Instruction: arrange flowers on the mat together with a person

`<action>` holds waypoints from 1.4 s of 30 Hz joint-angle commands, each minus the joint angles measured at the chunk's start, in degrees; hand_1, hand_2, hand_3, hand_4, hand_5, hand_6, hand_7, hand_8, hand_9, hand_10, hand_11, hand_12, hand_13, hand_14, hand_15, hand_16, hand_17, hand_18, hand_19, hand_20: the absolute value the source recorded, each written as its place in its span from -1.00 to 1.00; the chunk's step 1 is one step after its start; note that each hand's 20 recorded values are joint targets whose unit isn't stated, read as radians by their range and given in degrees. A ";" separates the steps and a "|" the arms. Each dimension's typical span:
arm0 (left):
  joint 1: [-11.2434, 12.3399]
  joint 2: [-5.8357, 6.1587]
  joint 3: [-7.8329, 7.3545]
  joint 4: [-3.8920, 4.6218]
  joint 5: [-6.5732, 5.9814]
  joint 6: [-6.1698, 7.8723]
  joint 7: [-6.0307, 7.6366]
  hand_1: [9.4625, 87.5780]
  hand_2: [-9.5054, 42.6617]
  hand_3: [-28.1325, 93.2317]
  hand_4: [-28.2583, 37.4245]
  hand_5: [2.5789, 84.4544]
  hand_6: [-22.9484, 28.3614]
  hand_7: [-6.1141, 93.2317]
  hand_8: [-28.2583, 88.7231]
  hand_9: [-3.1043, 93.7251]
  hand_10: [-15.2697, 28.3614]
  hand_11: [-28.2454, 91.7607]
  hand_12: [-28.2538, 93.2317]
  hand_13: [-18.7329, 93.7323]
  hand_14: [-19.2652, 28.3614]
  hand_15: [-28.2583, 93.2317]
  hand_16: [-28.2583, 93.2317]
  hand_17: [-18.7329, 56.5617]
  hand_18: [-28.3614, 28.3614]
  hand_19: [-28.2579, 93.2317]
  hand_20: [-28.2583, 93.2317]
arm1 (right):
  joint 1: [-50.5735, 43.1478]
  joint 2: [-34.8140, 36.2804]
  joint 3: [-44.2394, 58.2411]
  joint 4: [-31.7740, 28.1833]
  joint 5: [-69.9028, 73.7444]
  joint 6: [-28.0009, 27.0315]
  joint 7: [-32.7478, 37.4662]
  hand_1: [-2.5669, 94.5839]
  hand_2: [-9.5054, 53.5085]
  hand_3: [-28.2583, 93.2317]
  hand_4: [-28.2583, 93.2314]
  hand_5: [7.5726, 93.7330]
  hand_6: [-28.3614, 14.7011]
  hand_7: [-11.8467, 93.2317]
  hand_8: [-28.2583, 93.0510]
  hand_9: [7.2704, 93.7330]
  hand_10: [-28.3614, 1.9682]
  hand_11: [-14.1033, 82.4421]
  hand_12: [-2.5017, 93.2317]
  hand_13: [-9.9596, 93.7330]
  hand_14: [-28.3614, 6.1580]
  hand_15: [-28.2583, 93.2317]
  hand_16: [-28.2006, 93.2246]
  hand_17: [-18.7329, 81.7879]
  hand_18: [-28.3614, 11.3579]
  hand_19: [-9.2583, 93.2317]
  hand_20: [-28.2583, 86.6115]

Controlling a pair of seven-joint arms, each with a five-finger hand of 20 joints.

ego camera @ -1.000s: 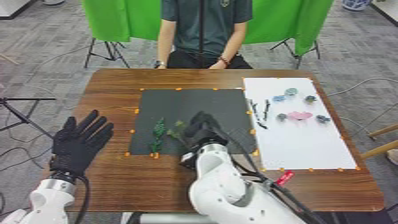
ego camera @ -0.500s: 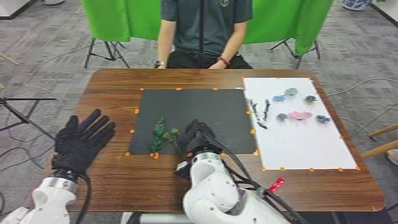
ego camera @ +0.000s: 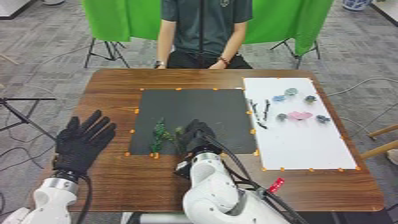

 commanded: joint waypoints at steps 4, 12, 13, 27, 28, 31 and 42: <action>0.06 -0.45 0.32 0.77 -1.30 0.18 -0.15 -0.59 -0.23 0.61 -1.00 -0.05 0.17 -0.73 -0.68 -0.17 0.31 -0.30 -0.44 -0.20 0.48 -0.11 -0.65 -0.63 0.43 -0.06 -0.42 | 0.37 0.72 -0.21 0.96 -0.03 2.18 -0.34 0.00 -1.00 0.68 -0.89 0.31 -0.05 -0.02 -0.39 0.24 -0.46 0.46 -0.14 0.34 -0.41 0.90 -0.03 -0.06 -0.95 0.86 -0.15; 0.58 -1.22 0.13 0.60 -1.36 0.05 0.28 -0.59 -0.23 0.61 -1.00 -0.05 0.17 -0.73 -0.68 -0.17 0.31 -0.30 -0.44 -0.20 0.48 -0.11 -0.65 -0.63 0.43 -0.05 -0.42 | 1.56 5.00 -1.62 -2.31 0.50 8.20 -1.14 -0.02 -1.00 0.69 -0.90 0.33 -0.07 -0.08 -0.42 0.24 -0.48 0.32 -0.33 0.33 -0.38 0.80 -0.09 -0.07 -0.92 0.82 -0.19; 1.02 -1.21 -0.15 0.51 -1.36 0.08 0.62 -0.59 -0.23 0.61 -1.00 -0.05 0.17 -0.73 -0.68 -0.17 0.31 -0.30 -0.44 -0.20 0.48 -0.11 -0.65 -0.63 0.43 -0.05 -0.42 | 1.64 5.91 -1.75 -3.26 -0.41 9.39 -2.42 -0.02 -1.00 0.70 -0.90 0.33 -0.08 -0.08 -0.42 0.24 -0.47 0.31 -0.34 0.33 -0.39 0.78 -0.10 -0.07 -0.91 0.81 -0.20; 2.87 -2.38 -1.67 -0.31 -2.00 -0.32 2.26 -0.59 -0.23 0.60 -1.00 -0.05 0.17 -0.73 -0.68 -0.16 0.31 -0.30 -0.44 -0.19 0.46 -0.12 -0.65 -0.63 0.43 -0.05 -0.42 | -7.80 13.22 12.89 -14.53 18.04 11.61 -22.17 -0.22 -0.73 0.75 -0.88 0.38 -0.04 -0.24 -0.69 0.28 -0.43 -0.13 -0.55 0.28 -0.36 0.45 -0.25 -0.12 -0.78 0.65 -0.30; 3.24 -2.47 -1.96 -0.43 -2.13 -0.32 2.66 -0.58 -0.23 0.60 -1.00 -0.05 0.17 -0.73 -0.68 -0.16 0.31 -0.30 -0.44 -0.19 0.45 -0.12 -0.66 -0.62 0.43 -0.06 -0.42 | -8.31 14.69 14.60 -14.52 19.26 11.58 -23.58 -0.26 -0.63 0.76 -0.88 0.37 -0.06 -0.29 -0.74 0.26 -0.43 -0.23 -0.58 0.28 -0.35 0.31 -0.29 -0.15 -0.74 0.57 -0.33; 4.56 -2.91 -3.16 -1.03 -2.04 -0.15 3.56 -0.58 -0.22 0.59 -1.00 -0.05 0.18 -0.73 -0.68 -0.16 0.31 -0.31 -0.45 -0.19 0.43 -0.14 -0.66 -0.62 0.43 -0.06 -0.42 | -13.41 17.94 24.74 -13.86 33.10 5.81 -37.85 -0.38 -0.48 0.76 -0.89 0.27 -0.06 -0.42 -0.74 0.16 -0.35 -0.43 -0.65 0.24 -0.34 -0.06 -0.30 -0.24 -0.68 0.27 -0.38; 6.57 -3.30 -5.46 -1.85 -2.41 -0.24 6.16 -0.60 -0.22 0.60 -1.00 -0.05 0.17 -0.73 -0.68 -0.16 0.31 -0.31 -0.45 -0.18 0.41 -0.16 -0.66 -0.61 0.42 -0.07 -0.43 | -32.10 22.49 52.98 -12.71 69.12 -8.76 -61.43 -0.49 -0.34 0.74 -0.93 -0.07 0.04 -0.48 -0.74 -0.24 0.02 -0.59 -0.76 -0.22 -0.09 -0.39 -0.37 -0.32 -0.26 -0.37 -0.34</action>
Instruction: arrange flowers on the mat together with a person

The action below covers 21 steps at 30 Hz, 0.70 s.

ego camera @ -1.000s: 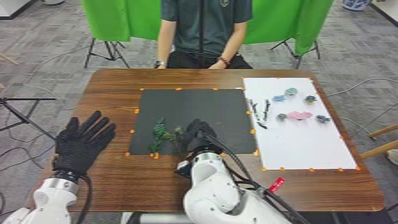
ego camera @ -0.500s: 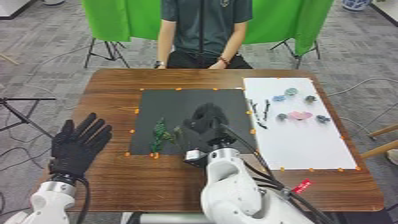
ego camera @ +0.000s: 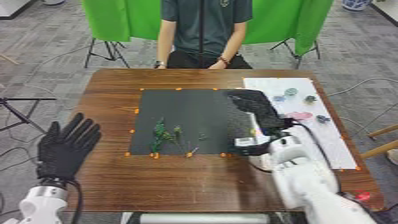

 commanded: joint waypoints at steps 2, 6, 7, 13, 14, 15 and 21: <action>2.17 -0.84 -1.65 -0.60 -0.69 -0.06 1.72 -0.60 -0.22 0.60 -1.00 -0.05 0.17 -0.73 -0.68 -0.16 0.31 -0.31 -0.45 -0.18 0.39 -0.16 -0.66 -0.61 0.42 -0.07 -0.43 | -15.61 3.58 18.81 1.18 31.22 -2.43 -17.93 -0.53 -0.34 0.74 -0.93 -0.09 0.05 -0.50 -0.74 -0.25 0.05 -0.61 -0.76 -0.25 -0.03 -0.41 -0.39 -0.31 -0.17 -0.44 -0.34; 2.59 -1.01 -2.19 -0.84 -0.91 0.15 2.57 -0.60 -0.22 0.60 -1.00 -0.05 0.17 -0.73 -0.68 -0.16 0.31 -0.31 -0.45 -0.18 0.38 -0.17 -0.66 -0.61 0.41 -0.07 -0.43 | -19.86 2.46 23.56 1.24 34.81 -6.11 -21.03 -0.58 -0.36 0.76 -0.93 -0.11 0.04 -0.53 -0.73 -0.26 0.07 -0.63 -0.78 -0.28 0.05 -0.42 -0.43 -0.27 -0.04 -0.54 -0.32; 2.65 -1.03 -2.23 -0.86 -0.97 0.00 2.66 -0.60 -0.22 0.60 -1.00 -0.05 0.17 -0.73 -0.68 -0.16 0.31 -0.31 -0.45 -0.18 0.37 -0.17 -0.66 -0.61 0.41 -0.07 -0.43 | -20.61 2.06 24.57 1.16 36.26 -6.86 -21.31 -0.59 -0.36 0.76 -0.92 -0.12 0.03 -0.55 -0.73 -0.25 0.08 -0.63 -0.78 -0.28 0.07 -0.42 -0.44 -0.26 -0.01 -0.57 -0.32; 2.26 -1.10 -2.06 -0.74 -1.03 -0.12 2.46 -0.60 -0.22 0.60 -1.00 -0.05 0.17 -0.73 -0.68 -0.15 0.31 -0.31 -0.45 -0.18 0.37 -0.18 -0.66 -0.61 0.41 -0.07 -0.43 | -25.13 -0.40 30.40 -0.58 38.17 -9.13 -20.32 -0.59 -0.36 0.76 -0.92 -0.11 -0.04 -0.58 -0.72 -0.24 0.06 -0.63 -0.79 -0.26 0.12 -0.41 -0.47 -0.22 0.06 -0.59 -0.32; 2.30 -1.08 -2.07 -0.77 -1.16 -0.06 2.45 -0.60 -0.22 0.60 -1.00 -0.05 0.17 -0.73 -0.68 -0.15 0.31 -0.31 -0.45 -0.18 0.37 -0.18 -0.66 -0.61 0.41 -0.07 -0.43 | -25.33 -0.76 30.93 -0.57 37.80 -10.12 -20.04 -0.59 -0.36 0.76 -0.92 -0.11 -0.04 -0.59 -0.72 -0.24 0.05 -0.63 -0.80 -0.26 0.13 -0.41 -0.47 -0.22 0.06 -0.59 -0.31; 2.29 -1.08 -2.01 -0.77 -1.25 -0.11 2.55 -0.60 -0.22 0.60 -1.00 -0.05 0.17 -0.73 -0.68 -0.15 0.31 -0.31 -0.45 -0.18 0.37 -0.18 -0.66 -0.61 0.41 -0.07 -0.43 | -25.51 -1.00 31.46 -0.72 37.47 -10.77 -19.43 -0.59 -0.36 0.76 -0.92 -0.10 -0.04 -0.59 -0.72 -0.24 0.05 -0.63 -0.80 -0.26 0.13 -0.40 -0.48 -0.21 0.06 -0.60 -0.30; 2.16 -1.10 -1.88 -0.74 -1.34 0.18 2.28 -0.60 -0.22 0.61 -1.00 -0.05 0.17 -0.73 -0.68 -0.15 0.31 -0.31 -0.45 -0.18 0.36 -0.18 -0.66 -0.61 0.41 -0.07 -0.43 | -25.48 -1.09 31.57 -1.02 37.42 -11.40 -19.73 -0.57 -0.36 0.76 -0.92 -0.09 -0.05 -0.59 -0.72 -0.23 0.06 -0.63 -0.80 -0.25 0.12 -0.39 -0.50 -0.21 0.06 -0.60 -0.30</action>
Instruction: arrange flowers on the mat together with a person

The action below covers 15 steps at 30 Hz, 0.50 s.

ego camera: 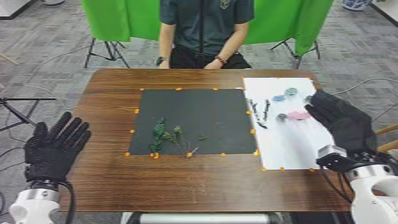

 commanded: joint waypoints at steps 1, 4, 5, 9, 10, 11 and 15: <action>0.36 -0.66 0.28 0.03 -0.59 0.03 -0.23 -0.59 -0.22 0.60 -1.00 -0.05 0.17 -0.73 -0.68 -0.15 0.31 -0.31 -0.45 -0.18 0.36 -0.18 -0.66 -0.61 0.41 -0.07 -0.43 | -0.34 -0.54 -0.29 -0.65 -1.35 -2.10 0.05 -0.57 -0.36 0.76 -0.92 -0.09 -0.04 -0.59 -0.72 -0.23 0.06 -0.63 -0.80 -0.25 0.12 -0.39 -0.50 -0.21 0.06 -0.60 -0.29; -0.34 -0.38 0.60 0.27 -0.22 -0.33 -0.40 -0.59 -0.22 0.60 -1.00 -0.05 0.17 -0.73 -0.68 -0.15 0.31 -0.31 -0.45 -0.18 0.36 -0.17 -0.66 -0.61 0.40 -0.07 -0.43 | -0.28 -0.18 -1.04 -0.78 -0.87 -1.46 0.05 -0.57 -0.35 0.76 -0.92 -0.09 -0.04 -0.59 -0.72 -0.23 0.06 -0.63 -0.80 -0.25 0.12 -0.39 -0.51 -0.21 0.05 -0.60 -0.29; -0.35 -0.41 0.68 0.28 -0.19 -0.34 -0.34 -0.59 -0.22 0.60 -1.00 -0.05 0.17 -0.73 -0.68 -0.15 0.30 -0.31 -0.45 -0.18 0.36 -0.17 -0.66 -0.61 0.40 -0.07 -0.43 | -0.04 -0.21 -1.05 -0.76 -1.12 -1.88 0.58 -0.57 -0.35 0.76 -0.92 -0.09 -0.04 -0.59 -0.72 -0.23 0.06 -0.63 -0.80 -0.25 0.11 -0.39 -0.51 -0.21 0.05 -0.60 -0.29; -1.94 0.11 1.61 0.85 -0.12 -0.83 -0.45 -0.60 -0.23 0.61 -1.00 -0.05 0.17 -0.73 -0.68 -0.15 0.30 -0.31 -0.45 -0.18 0.36 -0.18 -0.66 -0.60 0.40 -0.07 -0.43 | -0.44 1.07 -1.67 -1.26 -1.28 -0.30 -0.71 -0.56 -0.34 0.75 -0.92 -0.08 -0.03 -0.58 -0.72 -0.23 0.07 -0.62 -0.80 -0.25 0.10 -0.39 -0.51 -0.21 0.04 -0.60 -0.29; -2.46 0.37 1.91 0.96 -0.28 -1.21 -0.16 -0.59 -0.22 0.61 -1.00 -0.05 0.17 -0.73 -0.68 -0.15 0.30 -0.32 -0.45 -0.18 0.36 -0.18 -0.66 -0.60 0.40 -0.07 -0.43 | -0.65 1.58 -2.02 -1.39 -0.97 0.80 -1.38 -0.56 -0.34 0.75 -0.92 -0.08 -0.03 -0.58 -0.72 -0.23 0.06 -0.62 -0.80 -0.25 0.10 -0.38 -0.51 -0.21 0.04 -0.60 -0.29; -2.93 0.56 2.09 1.12 0.00 -1.64 -0.15 -0.59 -0.22 0.61 -1.00 -0.05 0.17 -0.73 -0.68 -0.15 0.30 -0.32 -0.45 -0.18 0.36 -0.18 -0.66 -0.60 0.40 -0.07 -0.43 | -0.91 1.59 -1.96 -1.45 -0.59 1.00 -1.54 -0.56 -0.34 0.75 -0.92 -0.08 -0.03 -0.58 -0.72 -0.23 0.06 -0.62 -0.80 -0.25 0.10 -0.38 -0.51 -0.21 0.03 -0.60 -0.29; -3.20 0.72 2.10 1.09 0.05 -1.44 0.12 -0.59 -0.23 0.61 -1.00 -0.05 0.17 -0.73 -0.68 -0.15 0.30 -0.32 -0.45 -0.18 0.36 -0.18 -0.66 -0.60 0.40 -0.07 -0.43 | 0.04 2.80 -3.38 -1.25 -0.11 2.02 -1.61 -0.56 -0.34 0.75 -0.92 -0.07 -0.02 -0.58 -0.72 -0.22 0.07 -0.62 -0.80 -0.25 0.10 -0.38 -0.51 -0.21 0.03 -0.60 -0.28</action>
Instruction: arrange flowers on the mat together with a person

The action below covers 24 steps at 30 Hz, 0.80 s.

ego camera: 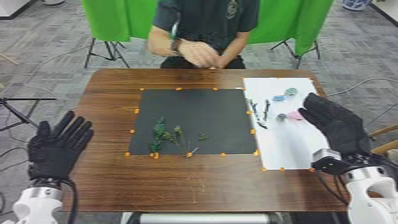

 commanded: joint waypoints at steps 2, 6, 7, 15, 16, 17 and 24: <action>-1.47 0.49 0.54 0.57 0.05 -1.10 0.19 -0.59 -0.22 0.61 -1.00 -0.05 0.17 -0.73 -0.68 -0.15 0.30 -0.32 -0.45 -0.18 0.36 -0.17 -0.66 -0.60 0.40 -0.07 -0.43 | 0.58 2.69 -2.15 -0.62 0.66 2.68 -1.75 -0.56 -0.34 0.75 -0.92 -0.07 -0.03 -0.58 -0.72 -0.22 0.07 -0.62 -0.80 -0.25 0.10 -0.38 -0.52 -0.21 0.03 -0.60 -0.28; -1.48 0.55 0.53 0.51 -0.09 -1.15 0.63 -0.59 -0.23 0.61 -1.00 -0.05 0.17 -0.73 -0.68 -0.15 0.30 -0.31 -0.45 -0.18 0.36 -0.17 -0.66 -0.60 0.40 -0.07 -0.43 | 1.28 3.29 -2.83 -0.55 0.68 2.90 -1.86 -0.55 -0.34 0.75 -0.92 -0.07 -0.03 -0.58 -0.72 -0.22 0.07 -0.62 -0.80 -0.25 0.10 -0.38 -0.52 -0.21 0.03 -0.59 -0.28; -1.33 0.54 0.47 0.43 0.02 -1.17 0.68 -0.59 -0.23 0.61 -1.00 -0.05 0.17 -0.73 -0.68 -0.15 0.30 -0.32 -0.45 -0.18 0.36 -0.18 -0.66 -0.60 0.40 -0.07 -0.43 | 1.36 3.33 -2.89 -0.57 0.59 2.89 -1.64 -0.55 -0.34 0.75 -0.92 -0.07 -0.03 -0.58 -0.72 -0.22 0.07 -0.62 -0.80 -0.25 0.10 -0.38 -0.52 -0.21 0.02 -0.59 -0.28; -1.72 0.59 0.54 0.42 -0.02 -1.36 1.04 -0.59 -0.22 0.61 -1.00 -0.05 0.17 -0.73 -0.68 -0.15 0.30 -0.31 -0.45 -0.18 0.36 -0.18 -0.66 -0.60 0.40 -0.07 -0.43 | 1.48 4.16 -3.53 -0.54 1.46 3.37 -2.15 -0.55 -0.33 0.75 -0.92 -0.06 -0.02 -0.57 -0.72 -0.22 0.07 -0.62 -0.80 -0.25 0.10 -0.38 -0.52 -0.21 0.01 -0.59 -0.28; -1.54 0.56 0.45 0.38 -0.09 -1.36 1.07 -0.59 -0.23 0.61 -1.00 -0.05 0.17 -0.73 -0.68 -0.15 0.30 -0.31 -0.45 -0.18 0.36 -0.18 -0.66 -0.60 0.40 -0.07 -0.43 | 1.29 4.09 -3.55 -0.54 1.61 3.35 -2.06 -0.54 -0.33 0.75 -0.92 -0.05 -0.02 -0.57 -0.72 -0.22 0.07 -0.62 -0.80 -0.25 0.10 -0.38 -0.52 -0.21 0.01 -0.59 -0.28; -1.35 0.47 0.40 0.27 -0.22 -1.22 1.14 -0.59 -0.23 0.61 -1.00 -0.05 0.17 -0.73 -0.68 -0.15 0.30 -0.31 -0.45 -0.18 0.36 -0.18 -0.66 -0.61 0.40 -0.07 -0.43 | 1.10 4.06 -3.47 -0.63 1.75 3.24 -1.82 -0.54 -0.33 0.75 -0.92 -0.05 -0.02 -0.57 -0.72 -0.22 0.07 -0.62 -0.80 -0.25 0.10 -0.38 -0.52 -0.21 0.01 -0.59 -0.28; -1.45 0.39 0.20 0.33 -0.14 -1.19 0.88 -0.59 -0.23 0.61 -1.00 -0.05 0.17 -0.73 -0.68 -0.15 0.30 -0.31 -0.45 -0.18 0.36 -0.17 -0.66 -0.61 0.40 -0.07 -0.43 | 1.26 4.08 -3.92 -0.58 1.92 3.16 -1.97 -0.54 -0.33 0.75 -0.92 -0.05 -0.02 -0.57 -0.72 -0.22 0.06 -0.62 -0.80 -0.25 0.10 -0.37 -0.52 -0.21 0.00 -0.58 -0.28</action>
